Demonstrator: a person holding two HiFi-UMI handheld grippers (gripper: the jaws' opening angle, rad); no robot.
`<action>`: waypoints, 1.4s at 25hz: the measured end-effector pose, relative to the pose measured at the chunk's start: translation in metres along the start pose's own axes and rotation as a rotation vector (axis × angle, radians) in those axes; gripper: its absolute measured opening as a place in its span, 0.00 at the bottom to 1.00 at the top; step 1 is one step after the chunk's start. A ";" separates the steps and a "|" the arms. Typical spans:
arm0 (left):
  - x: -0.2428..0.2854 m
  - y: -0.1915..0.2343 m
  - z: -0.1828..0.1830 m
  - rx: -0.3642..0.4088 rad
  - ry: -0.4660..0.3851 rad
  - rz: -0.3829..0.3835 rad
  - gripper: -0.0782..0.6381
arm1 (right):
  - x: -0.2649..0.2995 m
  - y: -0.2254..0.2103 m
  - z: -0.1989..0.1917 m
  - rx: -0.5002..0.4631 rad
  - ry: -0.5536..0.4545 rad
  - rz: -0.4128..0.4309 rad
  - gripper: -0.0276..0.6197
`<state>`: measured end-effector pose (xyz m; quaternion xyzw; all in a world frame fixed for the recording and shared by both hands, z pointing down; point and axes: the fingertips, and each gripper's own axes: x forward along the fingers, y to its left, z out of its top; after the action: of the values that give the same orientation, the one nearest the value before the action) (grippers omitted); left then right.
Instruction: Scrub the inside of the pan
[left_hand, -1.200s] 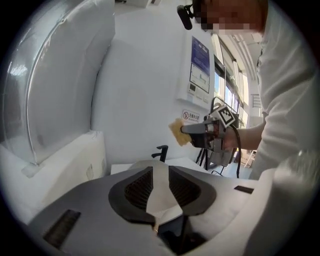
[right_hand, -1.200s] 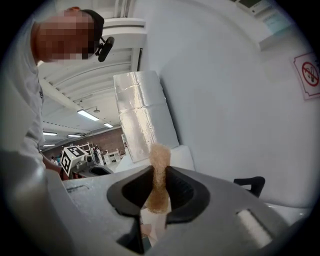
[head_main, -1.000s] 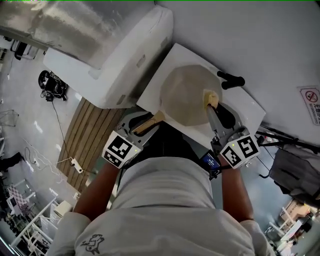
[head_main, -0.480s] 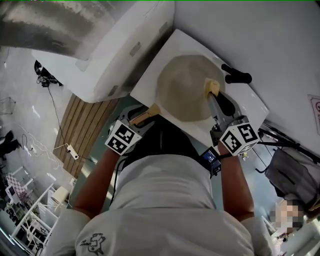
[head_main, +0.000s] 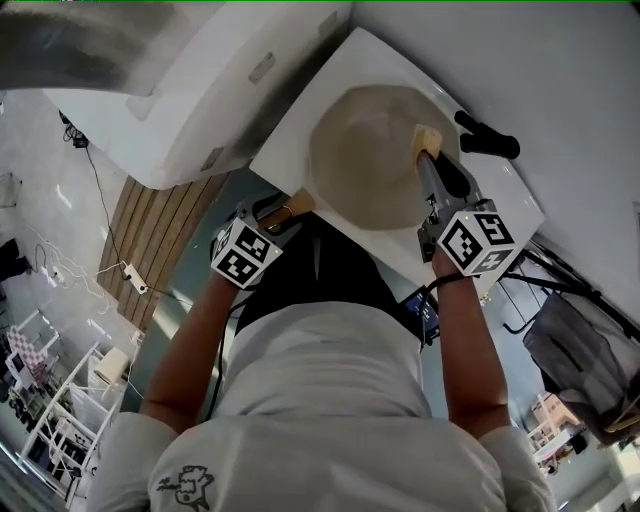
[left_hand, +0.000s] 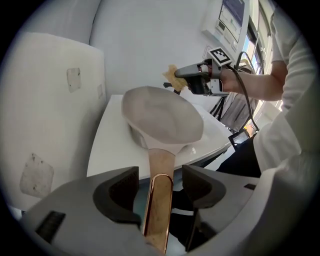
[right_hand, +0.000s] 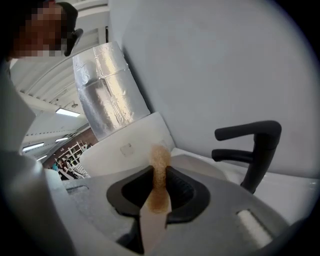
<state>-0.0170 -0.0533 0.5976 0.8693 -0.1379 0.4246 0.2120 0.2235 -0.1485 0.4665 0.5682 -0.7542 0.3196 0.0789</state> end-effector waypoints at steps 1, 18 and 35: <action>0.003 0.000 -0.003 0.000 0.008 -0.003 0.48 | 0.004 -0.004 -0.002 -0.001 0.009 -0.008 0.16; 0.014 -0.001 -0.018 0.043 0.074 -0.054 0.33 | 0.081 -0.070 -0.021 0.052 0.072 -0.199 0.16; 0.012 -0.004 -0.021 0.035 0.070 -0.106 0.33 | 0.160 0.006 -0.039 -0.058 0.179 0.029 0.15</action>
<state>-0.0223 -0.0405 0.6177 0.8635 -0.0769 0.4455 0.2237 0.1541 -0.2540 0.5717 0.5238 -0.7611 0.3483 0.1580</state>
